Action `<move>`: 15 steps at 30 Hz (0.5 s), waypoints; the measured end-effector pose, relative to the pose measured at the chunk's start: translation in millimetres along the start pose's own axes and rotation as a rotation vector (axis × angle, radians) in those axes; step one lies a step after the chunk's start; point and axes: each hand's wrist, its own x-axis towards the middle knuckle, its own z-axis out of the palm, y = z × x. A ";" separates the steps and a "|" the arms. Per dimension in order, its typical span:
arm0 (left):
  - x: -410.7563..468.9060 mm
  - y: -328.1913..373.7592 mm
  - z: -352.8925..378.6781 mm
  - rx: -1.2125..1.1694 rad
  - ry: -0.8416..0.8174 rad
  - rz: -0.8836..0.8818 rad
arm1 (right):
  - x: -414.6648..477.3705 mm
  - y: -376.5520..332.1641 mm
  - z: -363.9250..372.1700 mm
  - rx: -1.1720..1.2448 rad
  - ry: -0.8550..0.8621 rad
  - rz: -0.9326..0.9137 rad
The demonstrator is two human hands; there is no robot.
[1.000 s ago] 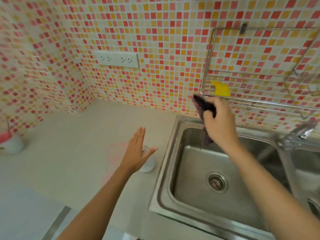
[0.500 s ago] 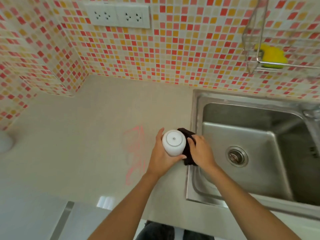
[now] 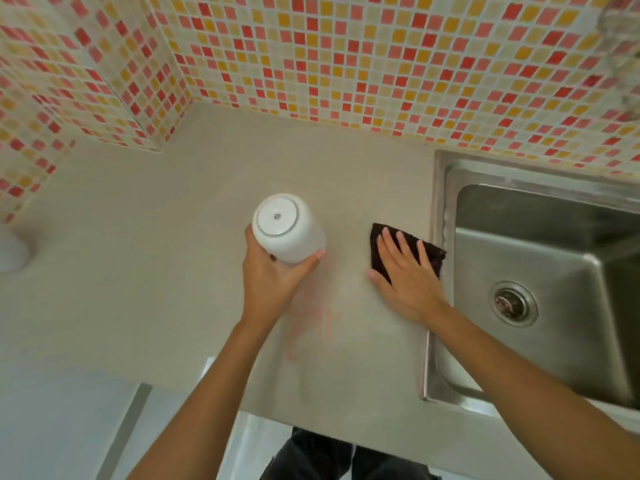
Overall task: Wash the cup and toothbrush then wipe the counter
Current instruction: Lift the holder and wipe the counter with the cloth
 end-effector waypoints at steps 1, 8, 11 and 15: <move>7.2 -0.6 -9.7 0.012 0.039 0.003 | 14.2 -12.2 -1.0 0.019 -0.009 0.005; 32.2 -6.5 -51.3 -0.005 0.215 0.015 | 121.4 -108.7 -7.8 0.171 -0.041 0.062; 32.6 -8.8 -63.4 -0.025 0.242 -0.001 | 100.5 -122.2 2.5 0.134 -0.048 -0.025; 32.9 -9.6 -74.1 -0.029 0.267 -0.014 | 24.3 -133.5 18.2 0.135 -0.001 -0.142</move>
